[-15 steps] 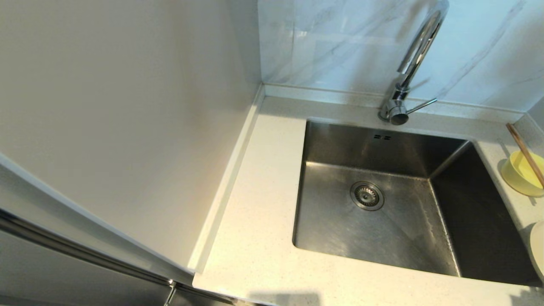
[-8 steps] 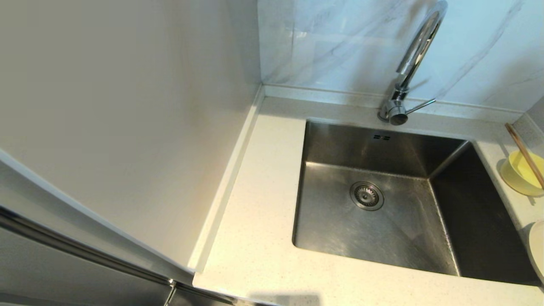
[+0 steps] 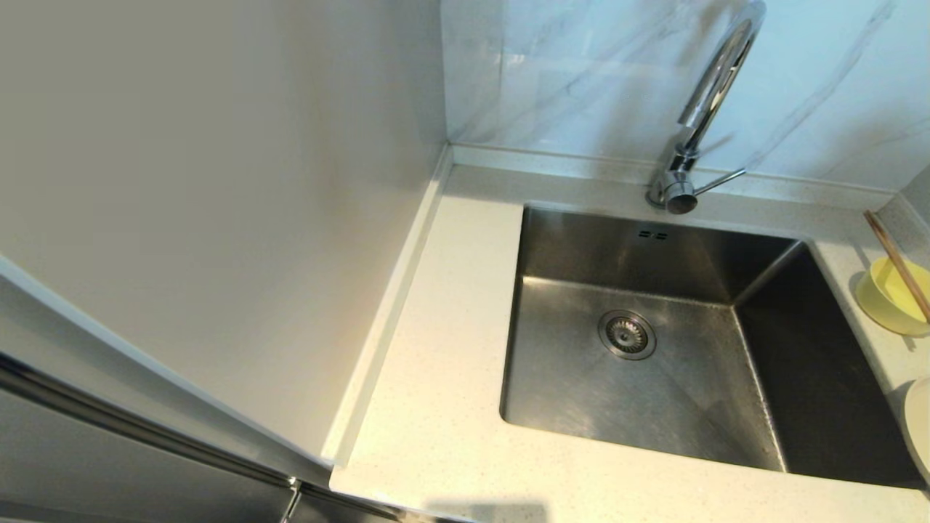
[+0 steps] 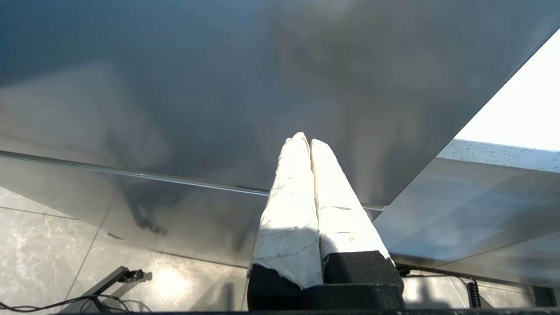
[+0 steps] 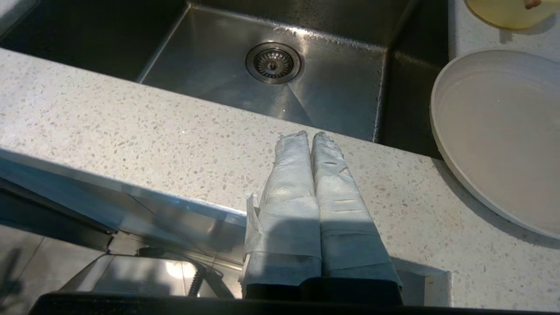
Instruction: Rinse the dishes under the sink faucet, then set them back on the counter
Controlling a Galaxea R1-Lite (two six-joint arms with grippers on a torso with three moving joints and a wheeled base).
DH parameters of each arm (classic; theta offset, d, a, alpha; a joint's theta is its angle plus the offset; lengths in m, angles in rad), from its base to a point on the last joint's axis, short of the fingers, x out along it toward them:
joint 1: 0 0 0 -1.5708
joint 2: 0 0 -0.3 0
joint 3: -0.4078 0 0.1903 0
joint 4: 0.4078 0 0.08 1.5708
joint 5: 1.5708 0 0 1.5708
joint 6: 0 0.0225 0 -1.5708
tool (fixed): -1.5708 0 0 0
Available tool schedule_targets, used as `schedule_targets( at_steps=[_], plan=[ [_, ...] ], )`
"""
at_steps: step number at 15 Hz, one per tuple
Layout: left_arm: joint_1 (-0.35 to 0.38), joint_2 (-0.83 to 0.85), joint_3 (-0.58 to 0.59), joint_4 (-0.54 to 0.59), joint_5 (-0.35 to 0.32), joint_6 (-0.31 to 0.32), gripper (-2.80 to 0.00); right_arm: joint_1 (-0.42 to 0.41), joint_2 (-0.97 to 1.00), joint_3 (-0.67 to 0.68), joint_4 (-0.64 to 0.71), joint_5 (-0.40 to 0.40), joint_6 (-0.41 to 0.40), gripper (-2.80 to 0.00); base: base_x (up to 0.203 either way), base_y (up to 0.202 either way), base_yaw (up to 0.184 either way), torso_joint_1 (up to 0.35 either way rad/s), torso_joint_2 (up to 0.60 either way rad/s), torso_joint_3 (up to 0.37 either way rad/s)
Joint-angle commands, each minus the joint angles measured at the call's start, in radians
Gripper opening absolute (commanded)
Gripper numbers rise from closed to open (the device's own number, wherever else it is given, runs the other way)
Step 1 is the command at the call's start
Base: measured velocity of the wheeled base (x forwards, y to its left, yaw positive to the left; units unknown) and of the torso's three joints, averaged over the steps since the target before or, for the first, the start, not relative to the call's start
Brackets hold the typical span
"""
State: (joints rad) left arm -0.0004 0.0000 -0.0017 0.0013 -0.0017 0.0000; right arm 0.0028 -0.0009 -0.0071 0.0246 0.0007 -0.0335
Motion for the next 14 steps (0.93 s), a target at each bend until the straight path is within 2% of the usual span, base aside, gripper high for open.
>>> schedule_targets(
  at_steps=[1,3,14],
  plan=[
    [0.0,0.0,0.0,0.0,0.0,0.0,-2.8,0.0,0.004,0.012,0.004,-0.008,0.017,-2.8,0.0,0.0,0.0,0.0,0.0,0.0],
    [0.0,0.0,0.0,0.0,0.0,0.0,-2.8,0.0,0.004,0.015,-0.005,-0.014,0.051,-2.8,0.0,0.0,0.0,0.0,0.0,0.0],
    [0.0,0.0,0.0,0.0,0.0,0.0,-2.8,0.0,0.003,0.015,-0.003,-0.018,0.06,-2.8,0.0,0.0,0.0,0.0,0.0,0.0]
  ],
)
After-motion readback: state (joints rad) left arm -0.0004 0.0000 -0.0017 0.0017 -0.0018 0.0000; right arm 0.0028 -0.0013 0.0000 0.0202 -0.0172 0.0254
